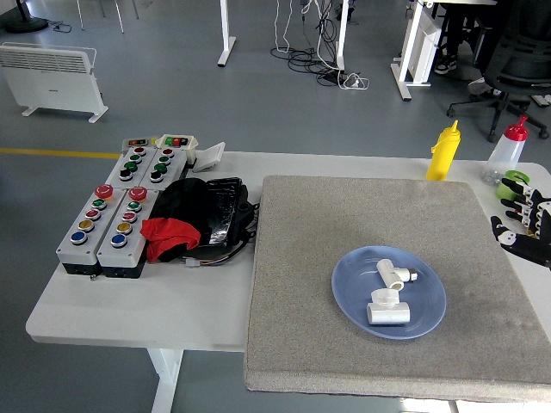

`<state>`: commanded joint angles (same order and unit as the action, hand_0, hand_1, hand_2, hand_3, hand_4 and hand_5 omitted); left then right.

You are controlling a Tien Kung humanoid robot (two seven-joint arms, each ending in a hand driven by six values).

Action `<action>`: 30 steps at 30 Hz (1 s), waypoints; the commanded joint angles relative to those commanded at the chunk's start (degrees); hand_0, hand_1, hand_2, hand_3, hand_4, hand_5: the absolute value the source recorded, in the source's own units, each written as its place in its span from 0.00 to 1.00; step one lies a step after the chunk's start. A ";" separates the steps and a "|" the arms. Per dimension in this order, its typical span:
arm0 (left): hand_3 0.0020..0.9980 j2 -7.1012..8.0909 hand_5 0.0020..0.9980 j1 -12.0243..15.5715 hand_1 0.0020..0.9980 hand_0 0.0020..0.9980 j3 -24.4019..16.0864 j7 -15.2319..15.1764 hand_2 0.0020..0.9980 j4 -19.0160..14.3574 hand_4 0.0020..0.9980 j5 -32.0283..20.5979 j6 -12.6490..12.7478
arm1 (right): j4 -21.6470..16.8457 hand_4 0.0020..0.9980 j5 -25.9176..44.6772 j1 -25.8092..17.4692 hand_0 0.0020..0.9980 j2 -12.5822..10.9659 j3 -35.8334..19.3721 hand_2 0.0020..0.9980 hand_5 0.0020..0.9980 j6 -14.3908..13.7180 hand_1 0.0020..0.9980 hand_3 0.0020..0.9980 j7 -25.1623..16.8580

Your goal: Pick pipe place plate twice

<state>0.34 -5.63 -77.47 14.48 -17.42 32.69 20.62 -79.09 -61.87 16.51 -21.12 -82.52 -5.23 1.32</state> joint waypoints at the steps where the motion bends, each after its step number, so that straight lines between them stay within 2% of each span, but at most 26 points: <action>1: 0.79 -0.02 1.00 -0.15 0.71 0.74 0.01 -0.03 0.76 0.01 0.41 -0.07 -0.01 | -0.10 0.56 2.61 -1.52 0.83 1.02 -2.46 0.89 0.38 0.47 0.80 0.86 0.02; 7: 0.79 -0.05 1.00 -0.47 0.71 0.74 0.13 -0.17 0.76 0.08 0.41 -0.40 -0.07 | -0.25 0.56 16.76 -5.93 0.83 3.86 -10.60 0.89 0.38 1.83 0.80 0.86 -0.83; 8: 0.79 -0.04 1.00 -0.51 0.71 0.74 0.14 -0.19 0.77 0.10 0.41 -0.40 -0.13 | -0.31 0.55 19.37 -6.58 0.82 4.24 -11.63 0.86 0.43 2.02 0.79 0.84 -1.13; 9: 0.79 -0.03 1.00 -0.54 0.71 0.74 0.15 -0.20 0.77 0.11 0.41 -0.39 -0.16 | -0.38 0.55 21.60 -6.98 0.82 4.45 -12.27 0.86 0.43 2.12 0.79 0.84 -1.30; 13: 0.79 0.02 1.00 -0.64 0.71 0.74 0.23 -0.31 0.77 0.16 0.41 -0.52 -0.24 | -0.70 0.55 31.28 -7.80 0.82 4.60 -13.39 0.86 0.43 2.09 0.79 0.84 -2.04; 14: 0.79 0.02 1.00 -0.65 0.71 0.73 0.23 -0.32 0.76 0.16 0.41 -0.53 -0.25 | -0.73 0.56 33.66 -7.84 0.81 4.60 -13.44 0.85 0.47 2.08 0.78 0.83 -2.09; 23: 0.79 0.14 1.00 -0.91 0.71 0.74 0.33 -0.80 0.77 0.33 0.41 -0.92 -0.41 | -1.93 0.56 55.20 -10.34 0.81 4.65 -16.06 0.85 0.48 1.19 0.78 0.82 -3.05; 26: 0.79 0.14 1.00 -0.92 0.71 0.73 0.35 -0.75 0.76 0.33 0.41 -0.90 -0.39 | -1.75 0.55 59.30 -10.97 0.79 5.05 -16.43 0.83 0.49 0.86 0.77 0.81 -3.03; 30: 0.79 0.11 1.00 -0.93 0.71 0.73 0.28 -0.60 0.76 0.30 0.41 -0.74 -0.30 | -1.48 0.55 60.58 -11.46 0.79 5.60 -16.75 0.83 0.49 0.43 0.77 0.81 -2.82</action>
<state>0.45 -6.56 -77.19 13.88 -17.12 31.96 20.32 -80.57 -1.29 5.05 -15.53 -99.26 -4.80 -1.50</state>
